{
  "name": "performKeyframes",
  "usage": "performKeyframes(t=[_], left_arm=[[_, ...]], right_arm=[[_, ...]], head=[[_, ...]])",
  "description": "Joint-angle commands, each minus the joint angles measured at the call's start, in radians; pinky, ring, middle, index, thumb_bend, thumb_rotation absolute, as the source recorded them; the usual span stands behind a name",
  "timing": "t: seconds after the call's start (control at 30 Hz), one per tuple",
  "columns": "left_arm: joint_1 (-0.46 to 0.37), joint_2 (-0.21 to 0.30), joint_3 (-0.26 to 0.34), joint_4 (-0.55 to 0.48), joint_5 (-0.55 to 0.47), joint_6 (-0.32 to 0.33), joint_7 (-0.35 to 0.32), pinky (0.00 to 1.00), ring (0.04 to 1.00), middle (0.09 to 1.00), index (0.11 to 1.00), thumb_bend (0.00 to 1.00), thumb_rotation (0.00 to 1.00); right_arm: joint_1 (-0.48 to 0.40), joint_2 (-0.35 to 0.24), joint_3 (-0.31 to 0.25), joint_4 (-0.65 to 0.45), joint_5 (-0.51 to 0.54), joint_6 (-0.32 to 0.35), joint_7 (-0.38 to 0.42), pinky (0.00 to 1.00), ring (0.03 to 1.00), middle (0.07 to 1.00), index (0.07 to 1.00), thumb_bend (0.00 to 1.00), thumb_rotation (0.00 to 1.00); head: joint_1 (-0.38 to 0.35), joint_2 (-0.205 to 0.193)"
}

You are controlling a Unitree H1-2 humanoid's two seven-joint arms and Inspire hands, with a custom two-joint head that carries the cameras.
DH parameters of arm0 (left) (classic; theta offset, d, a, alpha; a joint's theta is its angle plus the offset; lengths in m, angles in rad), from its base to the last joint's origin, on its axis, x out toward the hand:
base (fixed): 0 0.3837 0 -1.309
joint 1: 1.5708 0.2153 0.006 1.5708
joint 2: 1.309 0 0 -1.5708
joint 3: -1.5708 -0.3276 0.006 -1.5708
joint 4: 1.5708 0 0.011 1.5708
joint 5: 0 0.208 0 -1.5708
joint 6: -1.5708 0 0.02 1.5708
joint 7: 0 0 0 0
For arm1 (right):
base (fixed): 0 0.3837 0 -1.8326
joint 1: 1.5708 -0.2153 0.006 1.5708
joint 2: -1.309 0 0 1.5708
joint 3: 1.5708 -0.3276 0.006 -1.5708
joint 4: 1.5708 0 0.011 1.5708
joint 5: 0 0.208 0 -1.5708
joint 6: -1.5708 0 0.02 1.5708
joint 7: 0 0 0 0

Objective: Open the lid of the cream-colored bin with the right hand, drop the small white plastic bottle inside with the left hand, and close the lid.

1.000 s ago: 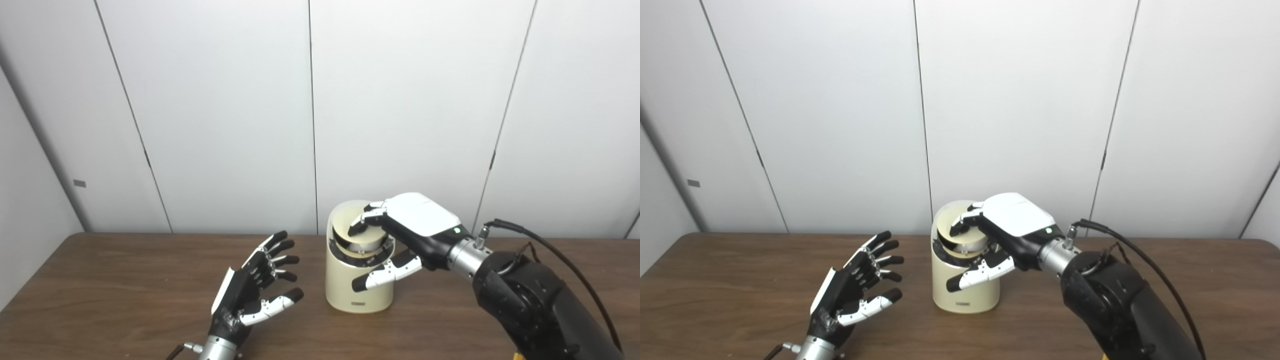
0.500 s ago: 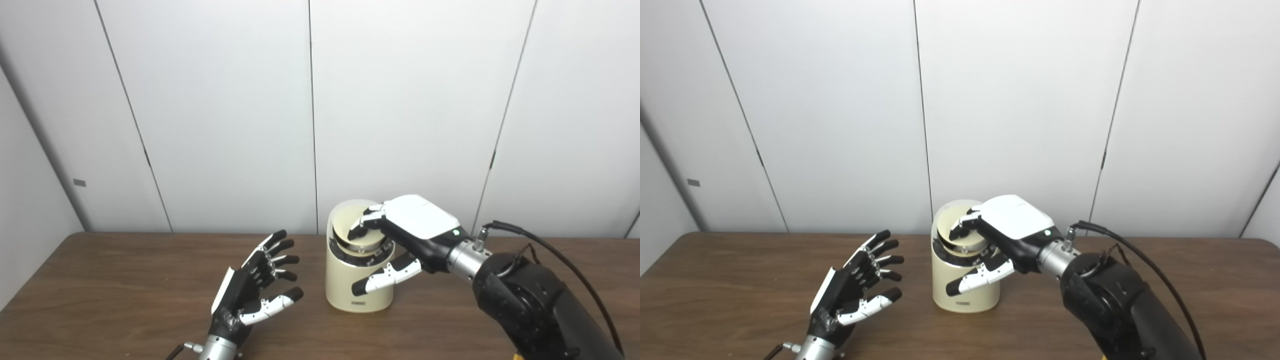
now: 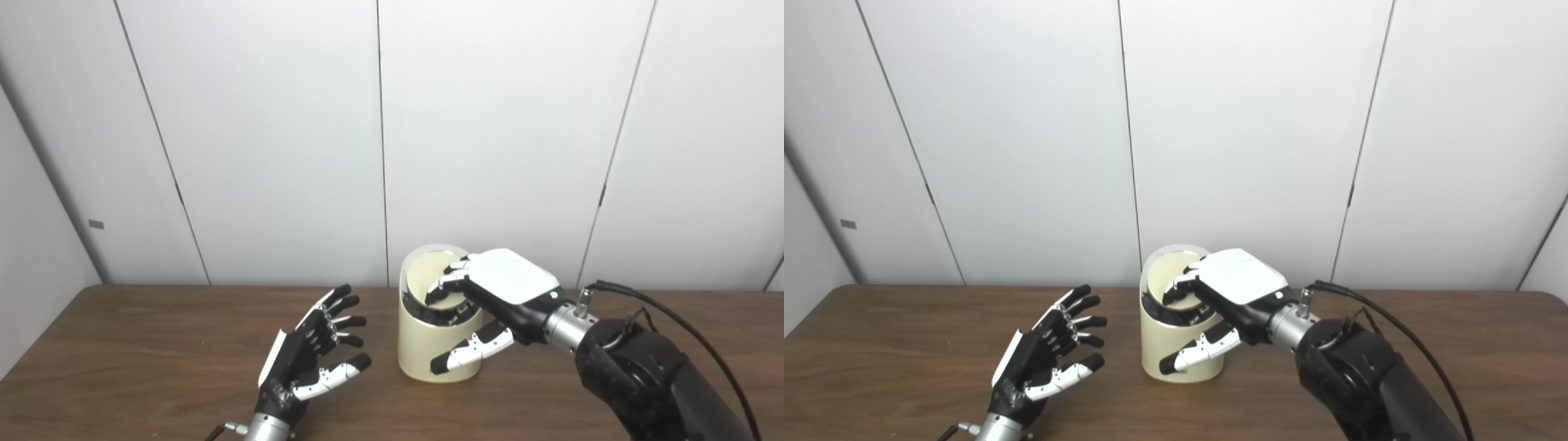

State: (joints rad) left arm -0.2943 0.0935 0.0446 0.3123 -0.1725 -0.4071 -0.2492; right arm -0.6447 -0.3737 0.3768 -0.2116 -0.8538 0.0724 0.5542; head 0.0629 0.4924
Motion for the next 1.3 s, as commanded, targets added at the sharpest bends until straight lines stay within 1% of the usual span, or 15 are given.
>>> performKeyframes(t=[0.0, 0.23, 0.43, 0.7, 0.87, 1.0, 1.1, 1.27], left_arm=[[0.005, -0.001, -0.004, -0.021, -0.012, -0.006, 0.0, 0.61, 0.75, 0.864, 0.908, 0.75, 0.14], [0.012, -0.003, -0.006, -0.048, -0.015, 0.023, 0.006, 0.62, 0.76, 0.864, 0.907, 0.75, 0.14], [0.014, -0.004, -0.009, -0.052, -0.012, 0.021, 0.005, 0.62, 0.765, 0.864, 0.908, 0.75, 0.15], [0.017, -0.002, -0.011, -0.055, -0.004, 0.019, 0.009, 0.61, 0.758, 0.862, 0.904, 0.75, 0.15], [0.017, -0.001, -0.01, -0.053, -0.007, 0.02, 0.009, 0.61, 0.757, 0.857, 0.901, 0.76, 0.15], [0.016, 0.001, -0.01, -0.049, -0.013, 0.017, 0.003, 0.61, 0.758, 0.86, 0.904, 0.75, 0.15], [0.016, 0.002, -0.011, -0.048, -0.002, 0.014, 0.007, 0.61, 0.753, 0.86, 0.906, 0.75, 0.16], [0.013, 0.003, -0.012, -0.038, -0.008, 0.007, 0.001, 0.61, 0.758, 0.863, 0.908, 0.74, 0.15]], right_arm=[[-0.022, -0.006, -0.006, -0.003, -0.006, -0.011, -0.008, 0.95, 0.878, 0.738, 0.72, 0.72, 0.78], [-0.013, -0.007, 0.008, -0.005, -0.016, -0.01, 0.012, 0.94, 0.883, 0.742, 0.724, 0.72, 0.77], [-0.009, -0.004, 0.017, -0.005, -0.022, -0.001, 0.029, 0.94, 0.889, 0.743, 0.727, 0.73, 0.76], [0.003, 0.0, 0.022, 0.006, -0.019, -0.005, 0.022, 0.92, 0.885, 0.739, 0.723, 0.73, 0.75], [0.001, 0.0, 0.023, -0.002, -0.02, 0.011, 0.042, 0.93, 0.886, 0.744, 0.728, 0.73, 0.75], [-0.005, -0.001, 0.011, -0.015, -0.011, 0.019, 0.041, 0.96, 0.896, 0.753, 0.739, 0.71, 0.77], [-0.008, 0.006, -0.011, -0.021, 0.009, 0.015, 0.013, 0.94, 0.882, 0.747, 0.732, 0.71, 0.77], [-0.015, 0.019, -0.056, -0.038, 0.037, 0.024, -0.018, 0.93, 0.873, 0.738, 0.722, 0.69, 0.75]], head=[[0.001, 0.0], [0.006, 0.012], [0.006, 0.016], [0.009, 0.019], [0.007, 0.017], [0.006, 0.014], [0.006, 0.013], [0.003, 0.004]])
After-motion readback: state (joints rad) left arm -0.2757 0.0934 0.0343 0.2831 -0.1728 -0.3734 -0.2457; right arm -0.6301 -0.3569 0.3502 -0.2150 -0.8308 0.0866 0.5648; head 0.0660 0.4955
